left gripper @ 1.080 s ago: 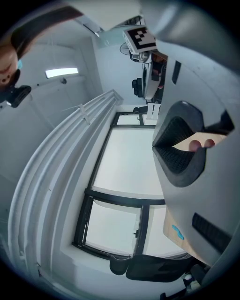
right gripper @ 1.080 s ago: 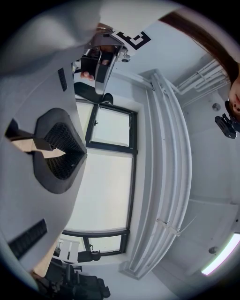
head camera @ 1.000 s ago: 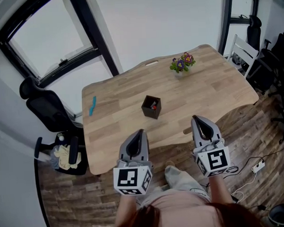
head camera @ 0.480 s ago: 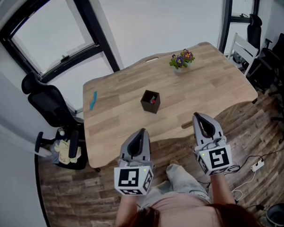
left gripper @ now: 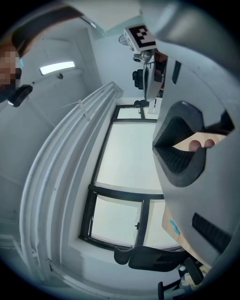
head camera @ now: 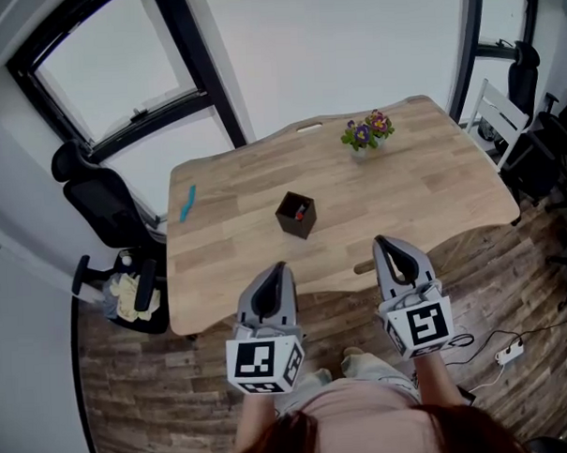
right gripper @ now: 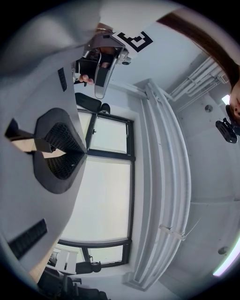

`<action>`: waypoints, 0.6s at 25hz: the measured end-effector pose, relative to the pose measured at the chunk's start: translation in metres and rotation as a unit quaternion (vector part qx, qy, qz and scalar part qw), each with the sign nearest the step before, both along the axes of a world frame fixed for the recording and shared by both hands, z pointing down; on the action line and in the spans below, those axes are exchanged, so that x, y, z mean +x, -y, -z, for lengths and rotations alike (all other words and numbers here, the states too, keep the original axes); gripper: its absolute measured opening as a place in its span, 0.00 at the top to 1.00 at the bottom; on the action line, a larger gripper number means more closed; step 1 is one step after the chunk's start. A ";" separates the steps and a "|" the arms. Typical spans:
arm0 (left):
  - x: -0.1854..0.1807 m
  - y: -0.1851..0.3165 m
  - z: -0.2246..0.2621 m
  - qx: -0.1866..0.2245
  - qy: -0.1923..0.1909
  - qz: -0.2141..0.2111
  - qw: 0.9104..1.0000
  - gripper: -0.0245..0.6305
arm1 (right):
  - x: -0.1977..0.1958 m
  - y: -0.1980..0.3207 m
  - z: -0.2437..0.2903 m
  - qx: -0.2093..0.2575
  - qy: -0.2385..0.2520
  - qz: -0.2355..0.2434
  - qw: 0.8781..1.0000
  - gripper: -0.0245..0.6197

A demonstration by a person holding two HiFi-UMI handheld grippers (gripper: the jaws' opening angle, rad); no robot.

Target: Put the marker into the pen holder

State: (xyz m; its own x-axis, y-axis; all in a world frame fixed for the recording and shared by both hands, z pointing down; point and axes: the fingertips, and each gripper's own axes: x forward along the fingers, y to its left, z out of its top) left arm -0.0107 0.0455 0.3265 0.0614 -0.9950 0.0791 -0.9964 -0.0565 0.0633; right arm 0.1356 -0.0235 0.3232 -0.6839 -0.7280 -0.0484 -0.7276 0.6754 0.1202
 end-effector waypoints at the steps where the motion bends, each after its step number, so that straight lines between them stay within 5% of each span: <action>1: 0.003 0.002 0.000 -0.001 -0.001 0.002 1.000 0.96 | 0.003 0.003 0.000 -0.002 0.002 0.002 1.000 0.96; 15: 0.032 0.029 -0.001 -0.006 -0.006 0.011 1.000 0.96 | 0.025 0.028 -0.009 -0.019 0.014 0.020 1.000 0.96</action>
